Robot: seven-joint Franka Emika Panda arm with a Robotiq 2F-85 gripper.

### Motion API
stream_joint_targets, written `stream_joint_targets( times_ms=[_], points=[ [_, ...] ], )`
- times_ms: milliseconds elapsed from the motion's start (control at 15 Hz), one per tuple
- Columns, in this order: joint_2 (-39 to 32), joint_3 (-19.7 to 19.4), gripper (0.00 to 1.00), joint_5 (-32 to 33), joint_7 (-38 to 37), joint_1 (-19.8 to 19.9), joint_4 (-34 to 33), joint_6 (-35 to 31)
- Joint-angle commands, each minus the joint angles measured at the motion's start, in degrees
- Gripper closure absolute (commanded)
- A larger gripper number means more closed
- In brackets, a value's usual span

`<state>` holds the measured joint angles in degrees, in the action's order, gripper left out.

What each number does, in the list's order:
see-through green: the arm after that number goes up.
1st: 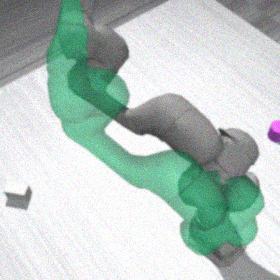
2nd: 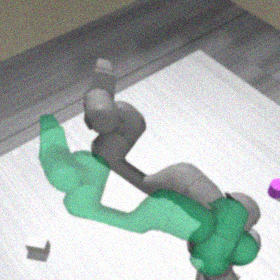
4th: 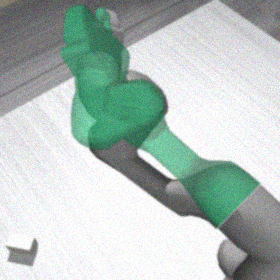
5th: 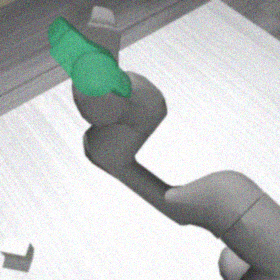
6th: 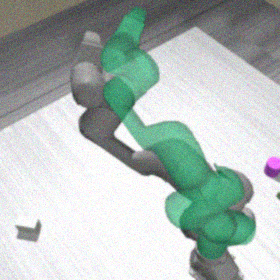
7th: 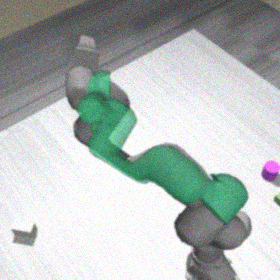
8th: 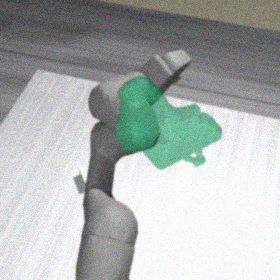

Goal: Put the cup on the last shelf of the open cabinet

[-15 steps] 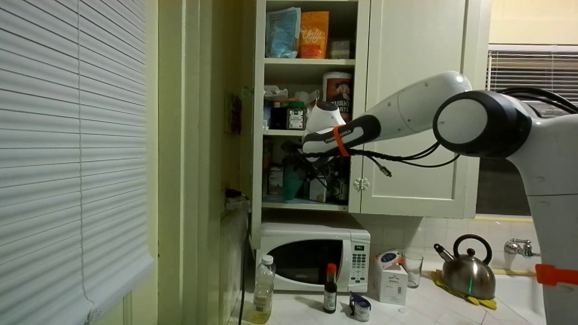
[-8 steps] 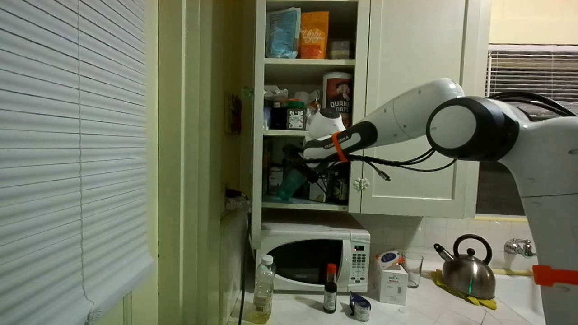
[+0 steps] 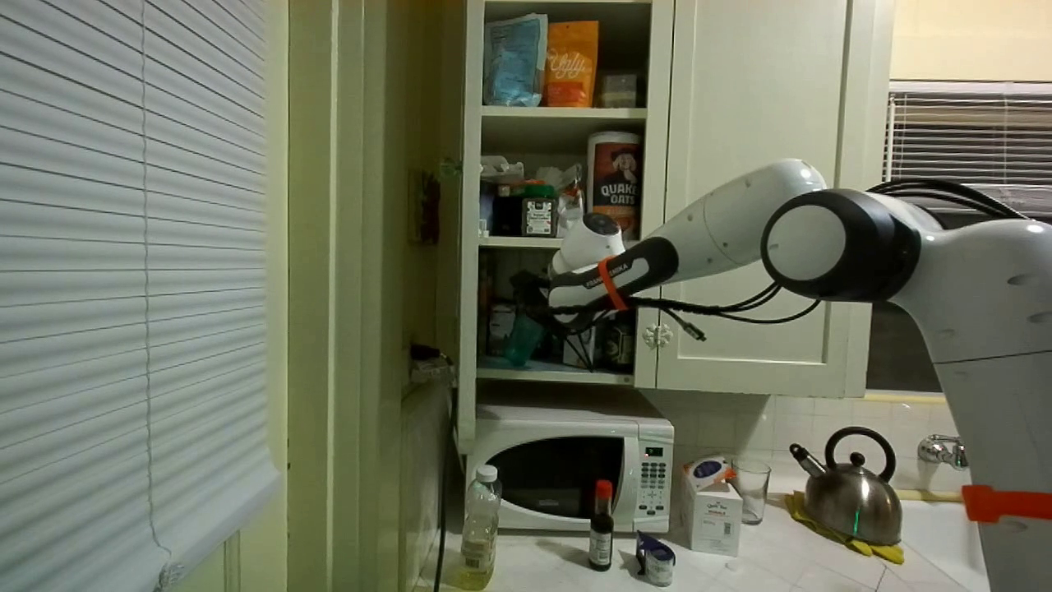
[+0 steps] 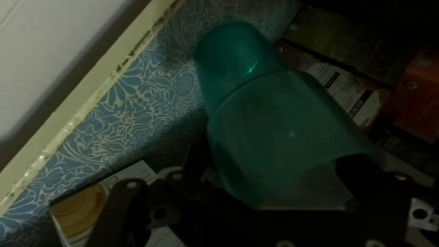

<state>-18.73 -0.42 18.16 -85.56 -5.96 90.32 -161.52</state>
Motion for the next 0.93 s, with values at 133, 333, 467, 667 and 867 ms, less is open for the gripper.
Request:
stream_joint_targets(
  times_ms=[133,333,467,667,867],
  points=[
    [0.09,0.77,0.00,0.87,2.76,-0.26,0.07,-3.88],
    [0.62,1.18,0.00,1.01,4.07,-0.44,0.28,-5.44],
    [0.79,1.67,0.00,0.64,5.25,-0.21,0.46,-6.66],
    [1.11,1.62,0.00,0.64,5.67,-0.19,0.81,-7.42],
    [1.51,1.52,0.00,0.77,5.88,-0.27,1.22,-7.39]
  ],
)
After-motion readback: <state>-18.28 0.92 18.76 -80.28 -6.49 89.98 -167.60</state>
